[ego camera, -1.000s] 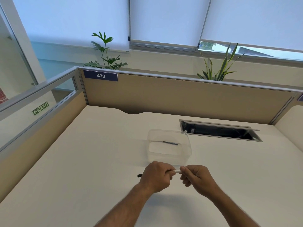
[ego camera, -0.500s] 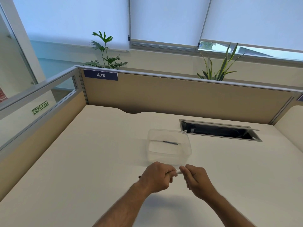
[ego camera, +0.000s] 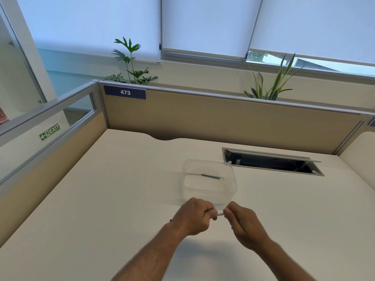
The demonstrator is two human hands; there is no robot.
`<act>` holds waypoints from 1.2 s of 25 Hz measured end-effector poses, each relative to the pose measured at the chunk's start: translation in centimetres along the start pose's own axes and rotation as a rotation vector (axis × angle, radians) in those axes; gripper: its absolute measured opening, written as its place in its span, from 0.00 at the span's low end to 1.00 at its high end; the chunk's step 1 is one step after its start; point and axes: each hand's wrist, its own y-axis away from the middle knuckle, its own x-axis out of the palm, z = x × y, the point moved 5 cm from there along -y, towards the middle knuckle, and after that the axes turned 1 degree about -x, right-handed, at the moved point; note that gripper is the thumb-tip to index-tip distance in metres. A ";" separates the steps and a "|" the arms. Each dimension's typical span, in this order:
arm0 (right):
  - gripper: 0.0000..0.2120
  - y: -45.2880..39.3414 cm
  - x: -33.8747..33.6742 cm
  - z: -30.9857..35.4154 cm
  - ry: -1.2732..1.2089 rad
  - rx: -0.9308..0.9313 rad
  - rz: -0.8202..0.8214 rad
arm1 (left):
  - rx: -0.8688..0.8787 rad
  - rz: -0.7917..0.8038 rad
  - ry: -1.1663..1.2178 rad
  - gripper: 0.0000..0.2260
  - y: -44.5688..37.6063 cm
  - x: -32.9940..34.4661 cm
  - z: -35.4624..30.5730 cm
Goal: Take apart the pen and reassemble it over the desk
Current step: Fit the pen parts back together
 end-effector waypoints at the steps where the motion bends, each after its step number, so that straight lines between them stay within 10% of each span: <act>1: 0.14 0.0 0.0 0.1 0.025 -0.032 -0.014 | -0.003 0.037 0.020 0.11 0.0 0.1 0.0; 16: 0.28 0.5 1.9 -1.0 -0.651 0.550 -0.013 | 0.143 -0.168 -0.075 0.07 -0.1 -0.8 -1.3; 24: 0.17 0.0 -0.2 0.6 0.010 0.003 -0.094 | 0.047 0.114 0.007 0.10 0.0 -0.2 -0.9; 30: 0.27 -0.2 -0.1 0.9 -0.102 0.052 -0.179 | 0.097 0.055 0.055 0.08 0.1 -0.3 -0.9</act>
